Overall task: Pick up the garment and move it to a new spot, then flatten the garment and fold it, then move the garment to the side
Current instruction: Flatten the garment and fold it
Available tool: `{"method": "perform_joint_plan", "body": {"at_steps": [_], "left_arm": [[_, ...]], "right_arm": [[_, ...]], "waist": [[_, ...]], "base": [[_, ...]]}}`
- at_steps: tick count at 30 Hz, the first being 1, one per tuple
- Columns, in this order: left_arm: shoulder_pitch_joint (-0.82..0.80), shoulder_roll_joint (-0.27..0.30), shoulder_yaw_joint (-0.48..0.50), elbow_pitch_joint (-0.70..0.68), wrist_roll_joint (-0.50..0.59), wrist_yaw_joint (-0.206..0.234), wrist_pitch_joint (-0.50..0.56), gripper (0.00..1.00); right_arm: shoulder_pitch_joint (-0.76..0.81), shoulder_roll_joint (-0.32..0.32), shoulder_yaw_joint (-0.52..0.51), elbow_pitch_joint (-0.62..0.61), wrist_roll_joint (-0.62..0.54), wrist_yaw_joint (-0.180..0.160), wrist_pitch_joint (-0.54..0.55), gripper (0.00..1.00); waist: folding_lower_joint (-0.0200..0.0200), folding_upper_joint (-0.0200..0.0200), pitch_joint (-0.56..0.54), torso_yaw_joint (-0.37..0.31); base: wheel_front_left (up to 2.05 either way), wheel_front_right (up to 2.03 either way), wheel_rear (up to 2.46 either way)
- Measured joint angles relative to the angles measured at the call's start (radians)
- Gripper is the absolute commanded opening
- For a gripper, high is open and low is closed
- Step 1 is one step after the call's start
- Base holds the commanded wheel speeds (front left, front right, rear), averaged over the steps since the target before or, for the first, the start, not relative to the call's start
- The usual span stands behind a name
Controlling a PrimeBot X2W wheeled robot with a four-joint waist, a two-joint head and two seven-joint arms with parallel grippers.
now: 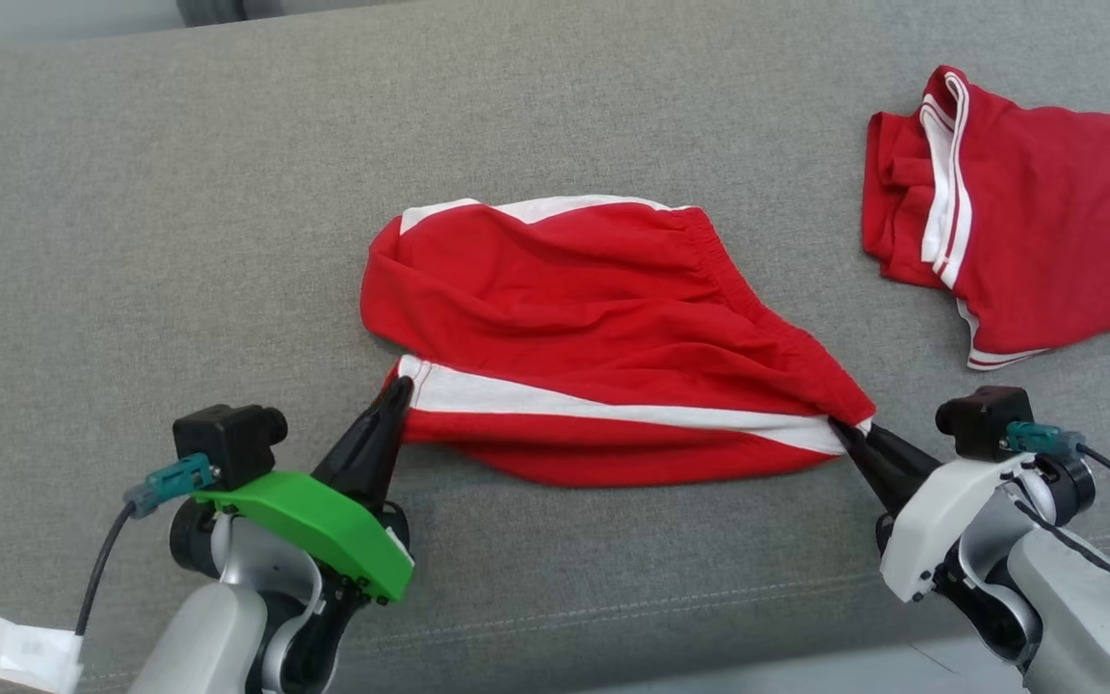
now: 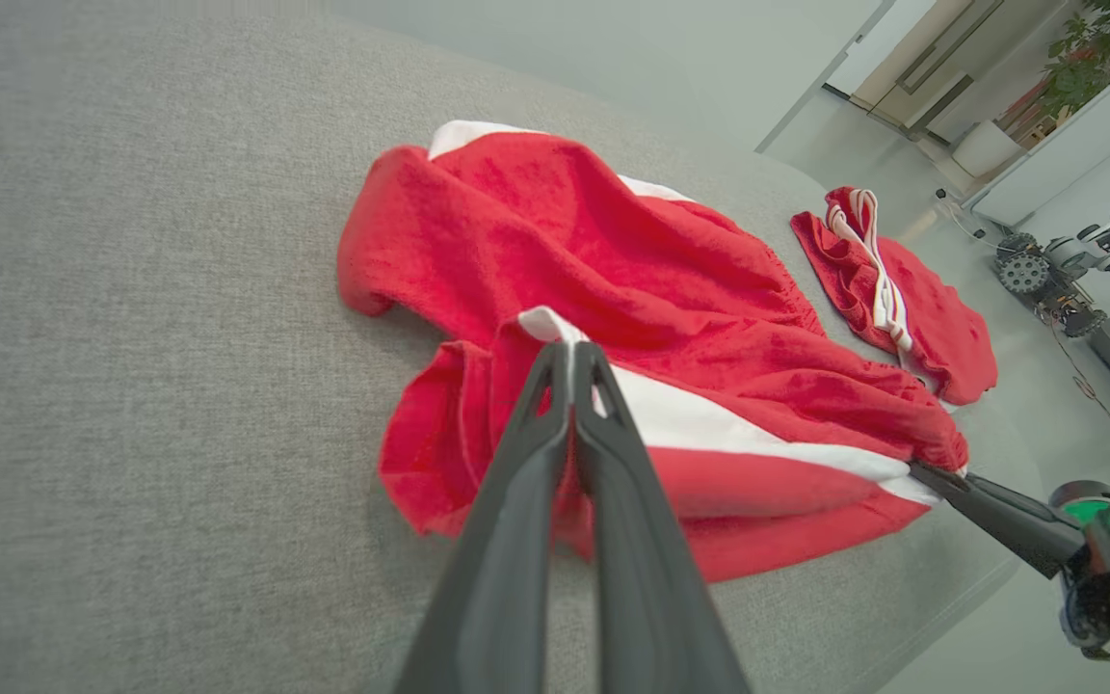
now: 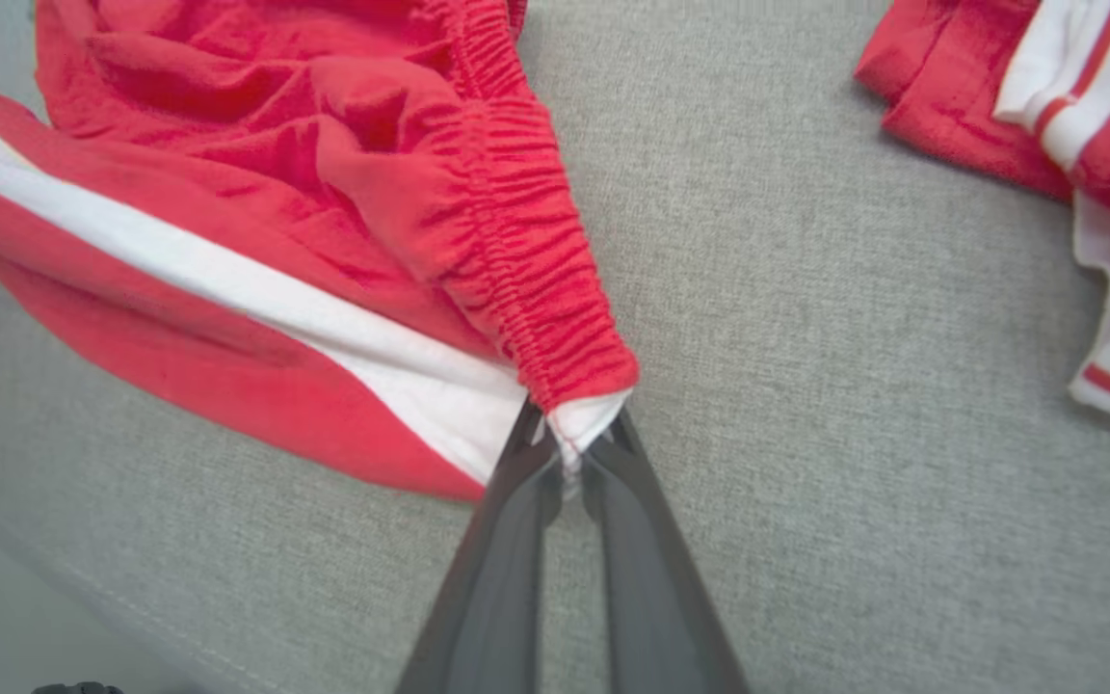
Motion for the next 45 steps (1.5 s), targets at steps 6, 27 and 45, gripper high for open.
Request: {"method": "perform_joint_plan", "body": {"at_steps": [6, 27, 45], "left_arm": [[-0.004, 0.078, 0.041, -0.035, 0.015, 0.000, 0.010, 0.00], [0.095, 0.135, 0.239, -0.444, -0.135, 0.052, 0.040, 0.00], [0.211, 0.209, 0.288, -0.894, -0.238, 0.142, 0.272, 0.00]], "right_arm": [[-0.040, 0.023, -0.045, -0.092, 0.151, 0.015, 0.048, 0.00], [0.003, -0.153, -0.144, -0.653, 0.601, 0.018, 0.282, 0.00], [0.217, -0.295, -0.263, -1.043, 0.903, -0.138, 0.430, 0.00]], "waist": [[0.0000, 0.0000, -0.036, -0.001], [0.0000, 0.0000, -0.256, -0.018], [0.0000, 0.0000, -0.203, -0.025]], "base": [[0.00, 0.00, 0.00], [0.00, 0.00, 0.00], [0.00, 0.00, 0.00]]}}
